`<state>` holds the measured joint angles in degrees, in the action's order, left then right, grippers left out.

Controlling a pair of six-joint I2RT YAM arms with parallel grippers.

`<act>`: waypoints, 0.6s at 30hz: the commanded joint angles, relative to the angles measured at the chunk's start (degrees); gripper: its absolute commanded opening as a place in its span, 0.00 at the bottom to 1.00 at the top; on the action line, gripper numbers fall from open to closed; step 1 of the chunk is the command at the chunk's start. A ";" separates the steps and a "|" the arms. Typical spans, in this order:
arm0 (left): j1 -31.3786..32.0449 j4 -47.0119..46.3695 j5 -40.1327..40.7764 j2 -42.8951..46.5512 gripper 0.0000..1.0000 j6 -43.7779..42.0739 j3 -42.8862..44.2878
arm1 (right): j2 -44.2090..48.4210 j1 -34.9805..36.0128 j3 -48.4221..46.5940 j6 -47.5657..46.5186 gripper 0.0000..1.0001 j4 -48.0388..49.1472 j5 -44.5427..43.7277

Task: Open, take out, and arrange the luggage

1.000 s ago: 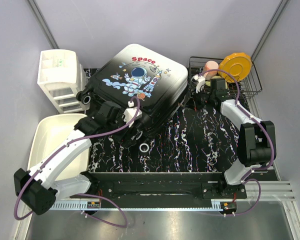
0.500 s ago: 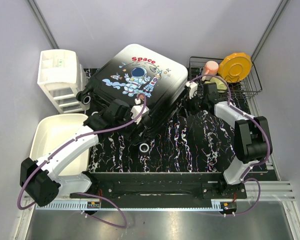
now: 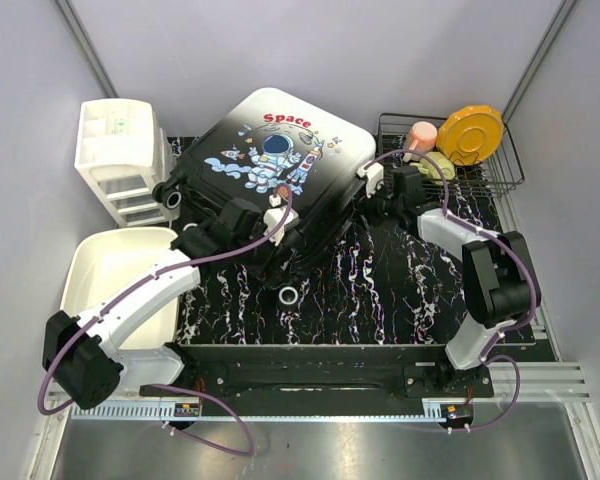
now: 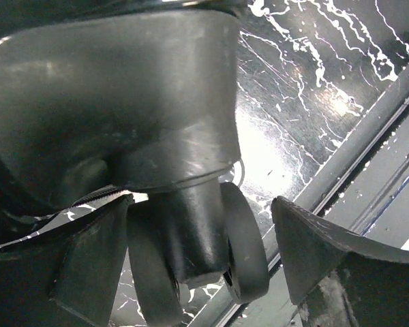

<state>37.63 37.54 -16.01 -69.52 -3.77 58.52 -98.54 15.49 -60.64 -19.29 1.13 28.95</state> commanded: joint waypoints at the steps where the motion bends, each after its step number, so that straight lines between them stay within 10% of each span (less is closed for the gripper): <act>1: 0.08 -2.56 5.80 -0.97 0.87 6.05 3.96 | 0.89 2.70 0.79 -3.73 0.41 5.81 -5.30; 8: 0.08 -0.80 7.40 -3.17 0.73 6.15 5.20 | 2.56 3.85 2.02 -5.67 0.00 6.00 -9.61; 15: 0.08 8.07 1.60 -4.49 0.07 -5.62 5.90 | 6.51 3.85 5.26 -9.53 0.00 1.78 -11.28; 18: 0.08 11.50 -0.51 -2.30 0.00 -10.81 4.42 | 8.44 3.94 7.11 -10.77 0.00 -0.68 -11.29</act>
<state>38.15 40.84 -13.13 -73.25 -2.57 63.40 -94.89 19.22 -55.81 -26.74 3.81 20.25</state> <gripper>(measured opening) 0.549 0.063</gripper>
